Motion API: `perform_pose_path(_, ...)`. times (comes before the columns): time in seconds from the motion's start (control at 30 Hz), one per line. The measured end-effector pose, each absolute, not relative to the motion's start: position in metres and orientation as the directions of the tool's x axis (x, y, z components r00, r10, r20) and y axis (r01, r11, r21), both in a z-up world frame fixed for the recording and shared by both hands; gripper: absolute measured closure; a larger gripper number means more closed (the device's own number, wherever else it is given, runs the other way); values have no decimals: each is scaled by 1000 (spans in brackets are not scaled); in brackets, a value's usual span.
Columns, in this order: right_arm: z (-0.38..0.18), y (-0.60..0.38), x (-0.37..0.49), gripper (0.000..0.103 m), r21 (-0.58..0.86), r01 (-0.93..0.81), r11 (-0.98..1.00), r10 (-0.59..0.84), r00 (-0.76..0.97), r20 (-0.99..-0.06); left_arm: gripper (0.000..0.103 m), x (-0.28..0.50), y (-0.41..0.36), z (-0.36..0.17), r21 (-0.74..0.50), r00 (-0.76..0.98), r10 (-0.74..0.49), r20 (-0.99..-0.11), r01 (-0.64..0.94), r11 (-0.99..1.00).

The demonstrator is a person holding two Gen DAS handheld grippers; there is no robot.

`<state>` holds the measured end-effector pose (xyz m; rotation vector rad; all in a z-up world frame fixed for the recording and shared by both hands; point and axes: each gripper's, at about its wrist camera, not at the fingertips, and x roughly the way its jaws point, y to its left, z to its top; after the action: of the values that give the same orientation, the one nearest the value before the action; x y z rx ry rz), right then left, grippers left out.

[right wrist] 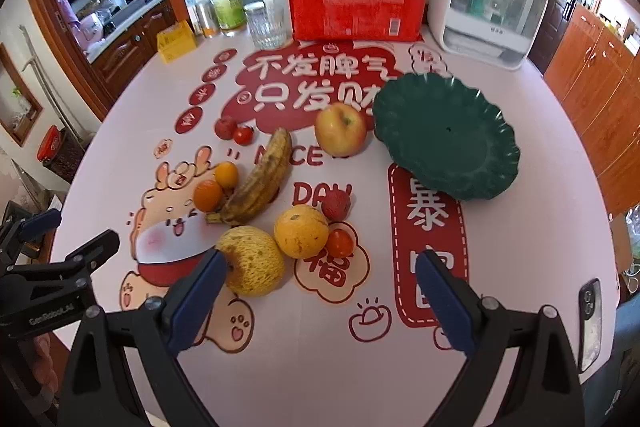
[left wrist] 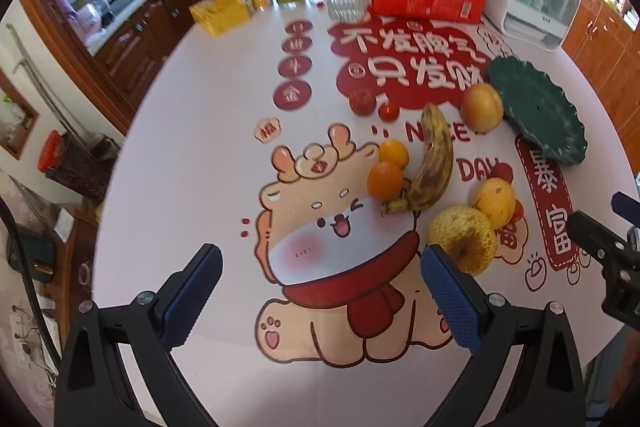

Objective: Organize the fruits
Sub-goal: 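Grasp the orange with the left tool while the right tool grasps the yellow orange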

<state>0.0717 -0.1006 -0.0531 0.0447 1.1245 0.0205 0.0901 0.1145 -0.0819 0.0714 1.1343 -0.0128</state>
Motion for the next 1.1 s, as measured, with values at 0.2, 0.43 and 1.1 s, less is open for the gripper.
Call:
perform_pose_path(0.2,-80,-99,89,10,77,14,997,65,398,-915,4,119,125,-113,-16,368,-31,-929,44,999)
perform_pose_path(0.43,-115,-105,115,21,153,80,985,120,322,-939,14,161,127,-142,-133,326,-139,-935,40,990)
perform_pose_path(1.1,-149,-105,145,31,224,108,969,191,254,-948,46,206,90,-187,-252,198,-268,-943,101,962)
